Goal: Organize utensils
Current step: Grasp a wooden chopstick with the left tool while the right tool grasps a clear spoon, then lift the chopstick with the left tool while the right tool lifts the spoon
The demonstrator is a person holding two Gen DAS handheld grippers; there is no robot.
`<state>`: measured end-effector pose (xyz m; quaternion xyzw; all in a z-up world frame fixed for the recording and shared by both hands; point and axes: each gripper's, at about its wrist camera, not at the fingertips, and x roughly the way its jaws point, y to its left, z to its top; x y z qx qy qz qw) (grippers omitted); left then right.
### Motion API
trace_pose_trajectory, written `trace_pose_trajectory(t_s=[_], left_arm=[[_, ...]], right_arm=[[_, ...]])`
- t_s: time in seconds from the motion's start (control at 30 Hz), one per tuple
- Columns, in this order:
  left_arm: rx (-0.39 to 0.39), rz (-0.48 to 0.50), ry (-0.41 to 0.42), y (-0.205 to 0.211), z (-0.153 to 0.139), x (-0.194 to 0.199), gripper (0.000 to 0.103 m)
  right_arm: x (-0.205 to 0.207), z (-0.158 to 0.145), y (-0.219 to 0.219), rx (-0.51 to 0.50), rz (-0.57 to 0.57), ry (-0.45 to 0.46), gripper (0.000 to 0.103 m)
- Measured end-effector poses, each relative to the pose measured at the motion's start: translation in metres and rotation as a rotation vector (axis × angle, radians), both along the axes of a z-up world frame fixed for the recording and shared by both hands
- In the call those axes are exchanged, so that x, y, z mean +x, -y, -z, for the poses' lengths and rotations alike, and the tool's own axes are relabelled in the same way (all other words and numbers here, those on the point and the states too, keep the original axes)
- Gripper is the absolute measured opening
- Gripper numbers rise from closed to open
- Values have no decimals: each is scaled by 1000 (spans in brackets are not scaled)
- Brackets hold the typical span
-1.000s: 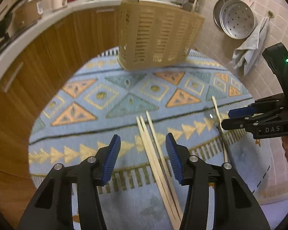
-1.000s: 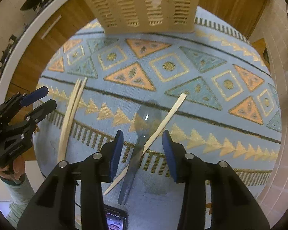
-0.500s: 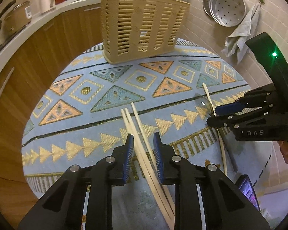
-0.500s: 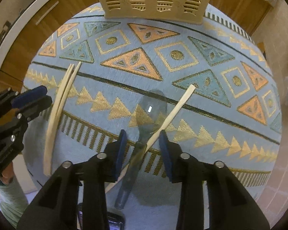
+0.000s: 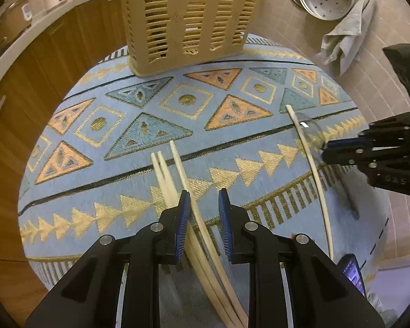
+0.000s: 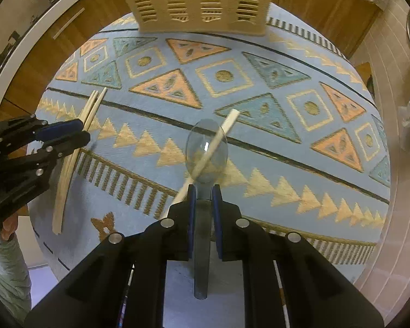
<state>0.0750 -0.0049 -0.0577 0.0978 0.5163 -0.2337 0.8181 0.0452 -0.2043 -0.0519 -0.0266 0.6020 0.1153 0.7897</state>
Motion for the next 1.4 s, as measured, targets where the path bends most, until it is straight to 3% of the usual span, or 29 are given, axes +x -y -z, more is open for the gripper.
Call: trace_pose_trajectory(t_s=[0.23,0.3,0.37,0.6,0.63,0.7,0.73,0.8,0.87,1.0,1.23,1.4], left_arm=[[41,-9,-13,10,3,5,21],[52,-4,-22,15,4,8,27],[66,13,-31,21,4,10,35],[181,106,-36,33,7,9,36],[185,106,-46,34,6,10,35],[195,94,-49,35,6,12,21],[215,86,-36,37,5,13,6],[222,77,-18,39,4,13,4],[159,58,-12,36,1,12,4],[-34,-46,80,18,-25,8,4],[-387,-121,365,-2,-110,-15,4],[-539,-222,494,-11,-155,-1,4]], right_arm=[[-3,2,29,14,10,-24,10],[1,7,22,11,15,-33,10],[0,9,30,14,15,-57,10],[3,13,30,-30,-42,-102,10],[3,12,29,-39,-53,-100,10],[2,12,25,-46,-63,-92,10],[1,12,24,-48,-69,-83,10],[0,12,24,-41,-65,-73,10],[-4,7,26,-6,-67,-43,10],[-14,-14,23,69,-57,42,10],[-31,-91,32,234,-94,307,10],[-22,-151,36,292,-124,489,10]])
